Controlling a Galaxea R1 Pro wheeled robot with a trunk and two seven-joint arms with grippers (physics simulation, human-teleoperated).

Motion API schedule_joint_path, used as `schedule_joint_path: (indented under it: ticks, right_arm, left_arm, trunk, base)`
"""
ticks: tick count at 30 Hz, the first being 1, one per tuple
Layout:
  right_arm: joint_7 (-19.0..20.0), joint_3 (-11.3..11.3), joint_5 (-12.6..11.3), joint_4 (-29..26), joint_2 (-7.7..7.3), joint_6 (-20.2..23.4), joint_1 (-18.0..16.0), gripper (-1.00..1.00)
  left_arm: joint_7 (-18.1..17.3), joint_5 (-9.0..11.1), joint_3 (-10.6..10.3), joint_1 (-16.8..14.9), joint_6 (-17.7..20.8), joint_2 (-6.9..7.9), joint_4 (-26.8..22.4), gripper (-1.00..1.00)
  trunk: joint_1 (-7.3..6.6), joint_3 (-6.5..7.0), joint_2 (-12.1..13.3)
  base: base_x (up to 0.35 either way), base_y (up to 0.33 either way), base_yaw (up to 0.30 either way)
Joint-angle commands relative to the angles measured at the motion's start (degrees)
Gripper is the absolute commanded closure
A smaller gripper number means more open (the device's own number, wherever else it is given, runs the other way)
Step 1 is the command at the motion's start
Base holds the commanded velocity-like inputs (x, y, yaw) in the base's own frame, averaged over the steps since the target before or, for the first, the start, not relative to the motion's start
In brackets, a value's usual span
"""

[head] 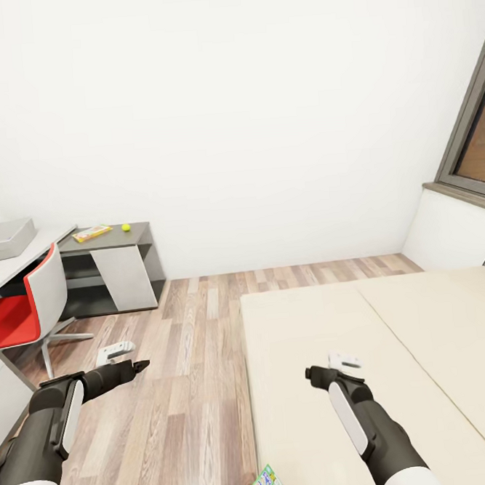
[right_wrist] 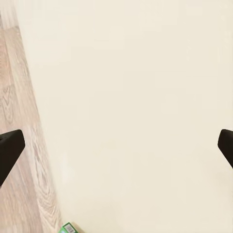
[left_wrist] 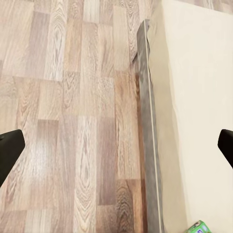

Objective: Put all the toys in the child's room - the three board games (two on the bed and one on the table), the two jigsaw puzzles on the table, and the tennis ball on the table - inside the toy box on the table in the child's room.

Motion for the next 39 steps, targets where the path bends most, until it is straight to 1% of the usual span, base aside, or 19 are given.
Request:
schedule_joint_path:
  ticks: [1,9,28,33,39]
  right_arm:
    - [-0.5,0.1,-0.6,-0.3,-0.03,0.1,0.0,-1.0]
    - [-0.5,0.2,-0.6,-2.6,0.08,0.1,0.1,-1.0]
    - [-0.5,0.1,-0.6,-3.1,0.07,0.0,0.2,-1.0]
    - [-0.5,0.1,-0.6,-3.1,0.07,0.0,0.2,-1.0]
    - [-0.6,0.1,-0.6,-3.1,0.01,0.0,0.2,-1.0]
  left_arm:
    - [-0.4,-0.3,0.1,-0.1,0.3,-0.01,0.0,-1.0]
    - [-0.5,-0.3,0.1,-0.1,0.3,-0.01,0.0,-1.0]
    - [-0.5,-0.3,0.2,-0.1,0.3,-0.01,0.0,-1.0]
    - [-0.5,-0.3,0.2,-0.1,0.4,-0.01,0.0,-1.0]
    - [-0.5,-0.3,0.2,-0.1,0.5,-0.01,0.0,-1.0]
  trunk:
    - [0.04,-0.13,-0.1]
    - [0.04,-0.13,-0.1]
    - [0.04,-0.11,-0.1]
    - [0.04,-0.01,-0.1]
    - [0.04,0.14,-0.1]
  base:
    - [0.0,0.0,0.0]
    - [0.0,0.0,0.0]
    - [0.0,0.004,-0.006]
    - [0.0,0.131,-0.14]
    - [0.0,0.238,-0.194]
